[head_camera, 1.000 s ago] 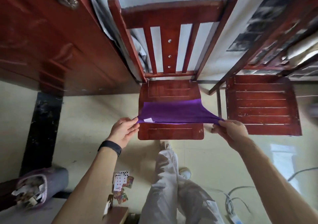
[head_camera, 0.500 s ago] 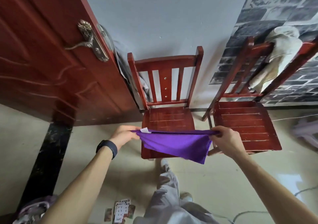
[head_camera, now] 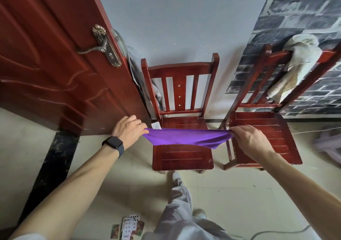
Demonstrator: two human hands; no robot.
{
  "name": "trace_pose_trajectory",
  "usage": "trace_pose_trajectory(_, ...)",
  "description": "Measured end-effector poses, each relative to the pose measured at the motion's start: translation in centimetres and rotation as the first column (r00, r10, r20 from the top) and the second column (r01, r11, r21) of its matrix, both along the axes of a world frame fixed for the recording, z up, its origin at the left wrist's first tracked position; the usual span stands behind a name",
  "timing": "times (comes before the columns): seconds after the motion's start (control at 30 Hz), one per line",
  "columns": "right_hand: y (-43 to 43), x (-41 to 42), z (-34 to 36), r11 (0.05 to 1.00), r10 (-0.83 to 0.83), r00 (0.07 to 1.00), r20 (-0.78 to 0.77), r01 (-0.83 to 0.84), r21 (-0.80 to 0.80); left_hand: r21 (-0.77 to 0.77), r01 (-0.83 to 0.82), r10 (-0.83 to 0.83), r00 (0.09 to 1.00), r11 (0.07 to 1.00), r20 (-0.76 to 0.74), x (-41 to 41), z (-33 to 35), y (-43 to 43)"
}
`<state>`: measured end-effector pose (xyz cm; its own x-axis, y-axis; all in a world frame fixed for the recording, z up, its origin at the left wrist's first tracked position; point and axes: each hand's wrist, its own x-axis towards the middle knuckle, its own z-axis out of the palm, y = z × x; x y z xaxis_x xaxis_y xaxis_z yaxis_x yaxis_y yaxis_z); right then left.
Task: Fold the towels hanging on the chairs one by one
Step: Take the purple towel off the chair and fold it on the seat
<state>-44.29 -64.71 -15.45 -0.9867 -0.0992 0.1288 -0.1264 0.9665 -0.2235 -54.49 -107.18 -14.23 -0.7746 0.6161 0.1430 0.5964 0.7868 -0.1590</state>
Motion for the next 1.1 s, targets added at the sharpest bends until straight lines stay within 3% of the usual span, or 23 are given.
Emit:
trace_pose_trajectory(0.13,0.4,-1.3,-1.3,0.996,0.052,0.992,0.119,-0.060,0.067,-0.132,0.142,-0.150,0.987,0.981,-0.051,-1.5,-2.0,-0.4)
trace_pose_trajectory(0.23,0.0,-3.7,-1.9,0.991,-0.009,0.966,0.257,-0.027,0.135,-0.121,0.084,-0.082,0.996,0.989,0.020,-3.2,-3.3,0.0)
trace_pose_trajectory(0.4,-0.8,-9.6,-2.5,0.989,-0.082,0.937,0.339,0.035,0.144,-0.085,-0.035,0.046,0.989,0.996,0.139,-8.1,-5.4,1.0)
trace_pose_trajectory(0.67,-1.3,-16.4,-4.2,0.977,-0.172,0.908,0.382,0.108,0.181,-0.093,-0.107,0.115,0.990,0.990,0.086,-13.7,-8.1,1.2)
trace_pose_trajectory(0.87,-1.5,-15.6,-7.4,0.972,-0.183,0.898,0.400,0.105,0.209,-0.054,-0.079,0.083,0.993,0.995,0.079,-11.8,-11.4,0.5)
trace_pose_trajectory(1.1,-1.5,-8.5,-16.1,0.973,-0.167,0.836,0.523,0.053,0.225,-0.076,-0.060,0.074,0.977,0.995,0.201,-3.9,-19.3,0.0)
